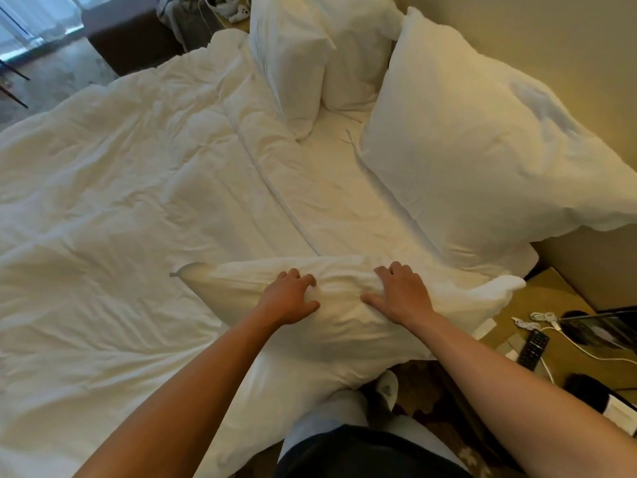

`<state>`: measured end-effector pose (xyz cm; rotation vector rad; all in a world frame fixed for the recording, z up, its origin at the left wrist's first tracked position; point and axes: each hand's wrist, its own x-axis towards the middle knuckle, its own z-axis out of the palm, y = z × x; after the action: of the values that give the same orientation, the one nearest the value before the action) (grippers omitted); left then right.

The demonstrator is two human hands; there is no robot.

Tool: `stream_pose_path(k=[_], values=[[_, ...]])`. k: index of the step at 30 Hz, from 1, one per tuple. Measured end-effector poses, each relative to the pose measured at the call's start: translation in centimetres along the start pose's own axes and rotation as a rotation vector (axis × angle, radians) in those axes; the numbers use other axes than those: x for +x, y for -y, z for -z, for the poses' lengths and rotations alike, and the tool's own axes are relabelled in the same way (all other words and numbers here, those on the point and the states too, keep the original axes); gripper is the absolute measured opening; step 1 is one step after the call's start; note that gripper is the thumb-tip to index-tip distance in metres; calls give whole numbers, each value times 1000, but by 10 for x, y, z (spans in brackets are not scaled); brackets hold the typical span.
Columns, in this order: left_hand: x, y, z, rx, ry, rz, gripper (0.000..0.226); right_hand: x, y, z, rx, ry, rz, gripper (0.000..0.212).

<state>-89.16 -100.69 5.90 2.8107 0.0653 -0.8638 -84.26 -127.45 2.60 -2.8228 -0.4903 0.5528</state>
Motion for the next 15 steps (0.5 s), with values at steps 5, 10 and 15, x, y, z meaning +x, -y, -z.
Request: stream_pose_path(k=[5,10,15], values=[[12,20,-9,26,-132,-41,73,-18,-3,-5,116,2,-82,63],[25,34,-13,168,-262,-106,63,-21,-9,3,118,-65,-109,39],[33,38,5,61,-256,-135,30,-15,-3,25,166,-146,-110,31]])
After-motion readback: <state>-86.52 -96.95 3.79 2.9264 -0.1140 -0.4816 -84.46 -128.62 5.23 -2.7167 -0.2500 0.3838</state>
